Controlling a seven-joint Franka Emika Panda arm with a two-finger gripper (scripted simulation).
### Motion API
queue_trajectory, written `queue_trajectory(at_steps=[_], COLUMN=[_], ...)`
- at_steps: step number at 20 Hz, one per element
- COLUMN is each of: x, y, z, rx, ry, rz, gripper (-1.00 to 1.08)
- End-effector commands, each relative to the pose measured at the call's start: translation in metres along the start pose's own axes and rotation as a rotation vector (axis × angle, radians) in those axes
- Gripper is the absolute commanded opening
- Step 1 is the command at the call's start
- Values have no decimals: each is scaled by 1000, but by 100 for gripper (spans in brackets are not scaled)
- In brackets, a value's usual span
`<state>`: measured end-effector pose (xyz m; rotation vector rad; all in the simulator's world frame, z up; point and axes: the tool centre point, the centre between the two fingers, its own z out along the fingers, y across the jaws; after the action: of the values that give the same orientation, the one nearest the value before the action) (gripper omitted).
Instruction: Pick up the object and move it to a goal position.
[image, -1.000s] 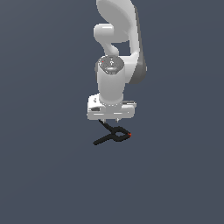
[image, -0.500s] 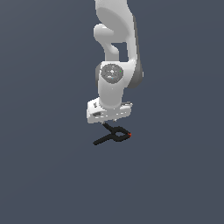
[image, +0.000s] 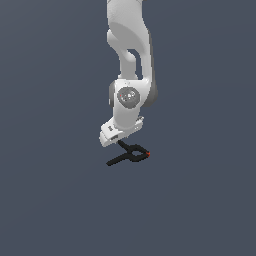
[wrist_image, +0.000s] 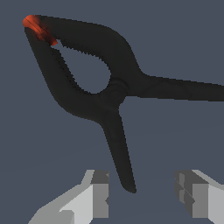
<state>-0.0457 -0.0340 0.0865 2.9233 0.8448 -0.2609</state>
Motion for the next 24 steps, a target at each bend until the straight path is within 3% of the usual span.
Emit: queue_trajectory(at_steps=[1,11,24], x=[-6,-21,-24], y=[-1,-5,-5], z=[11,37,57], rx=[-4,-4,-3], ry=[-23,-76,-82], rz=[-75,-252,-272], gripper=[28,28,28])
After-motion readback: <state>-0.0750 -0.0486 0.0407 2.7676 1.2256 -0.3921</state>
